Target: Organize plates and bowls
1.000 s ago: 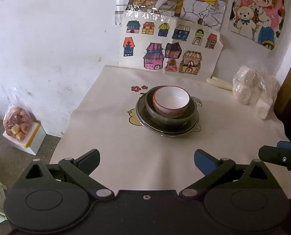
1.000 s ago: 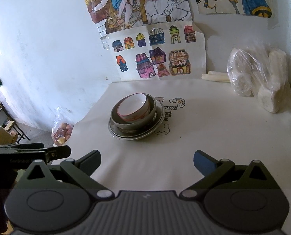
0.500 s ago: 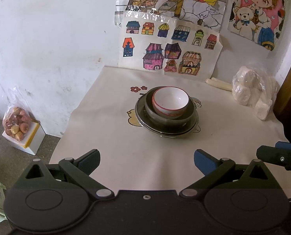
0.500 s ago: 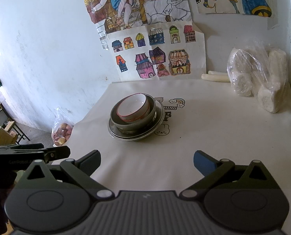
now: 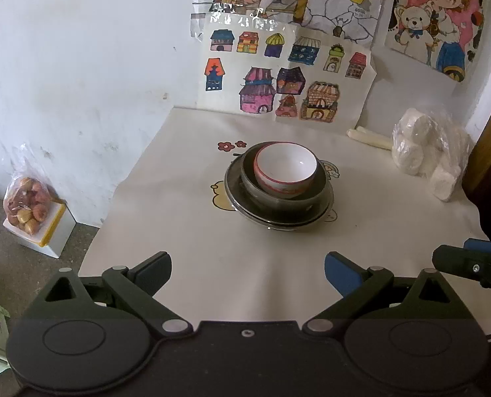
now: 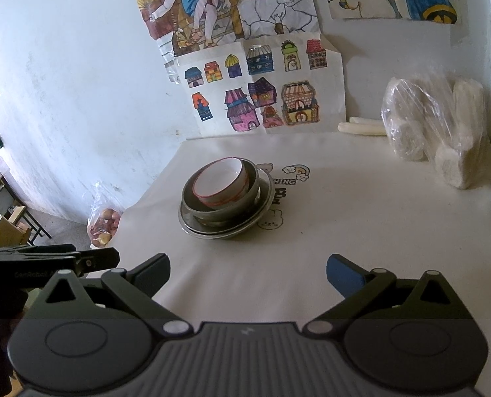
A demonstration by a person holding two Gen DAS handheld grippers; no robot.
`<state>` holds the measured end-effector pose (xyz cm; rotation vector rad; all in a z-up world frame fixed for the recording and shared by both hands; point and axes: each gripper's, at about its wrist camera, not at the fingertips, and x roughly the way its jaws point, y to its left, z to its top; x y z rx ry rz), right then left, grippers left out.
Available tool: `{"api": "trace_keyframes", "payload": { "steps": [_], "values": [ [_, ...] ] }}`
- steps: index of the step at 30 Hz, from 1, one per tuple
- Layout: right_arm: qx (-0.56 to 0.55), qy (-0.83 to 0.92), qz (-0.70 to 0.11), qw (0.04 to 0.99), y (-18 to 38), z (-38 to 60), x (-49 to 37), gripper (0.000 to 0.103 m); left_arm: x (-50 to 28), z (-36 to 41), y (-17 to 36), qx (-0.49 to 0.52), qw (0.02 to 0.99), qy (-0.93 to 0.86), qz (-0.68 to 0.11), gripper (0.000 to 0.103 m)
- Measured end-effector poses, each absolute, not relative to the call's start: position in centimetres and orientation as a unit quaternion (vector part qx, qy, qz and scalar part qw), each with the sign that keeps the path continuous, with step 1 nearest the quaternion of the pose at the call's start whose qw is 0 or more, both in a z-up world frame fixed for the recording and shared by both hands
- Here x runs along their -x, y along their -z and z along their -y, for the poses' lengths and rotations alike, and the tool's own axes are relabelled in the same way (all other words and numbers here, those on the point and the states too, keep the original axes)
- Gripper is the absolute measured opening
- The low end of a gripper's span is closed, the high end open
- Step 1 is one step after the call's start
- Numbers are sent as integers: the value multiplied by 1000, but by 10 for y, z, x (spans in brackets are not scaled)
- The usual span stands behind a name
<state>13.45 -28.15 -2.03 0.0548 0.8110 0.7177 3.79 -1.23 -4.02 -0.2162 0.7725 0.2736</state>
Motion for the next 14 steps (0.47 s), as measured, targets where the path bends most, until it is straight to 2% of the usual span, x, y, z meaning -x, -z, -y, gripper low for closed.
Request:
{"api": "trace_keyframes", "payload": {
  "steps": [14],
  "values": [
    [-38,-335,-397,854,28,289,-151,103,-54,20,41,94,910,-132,-381,100]
  ]
}}
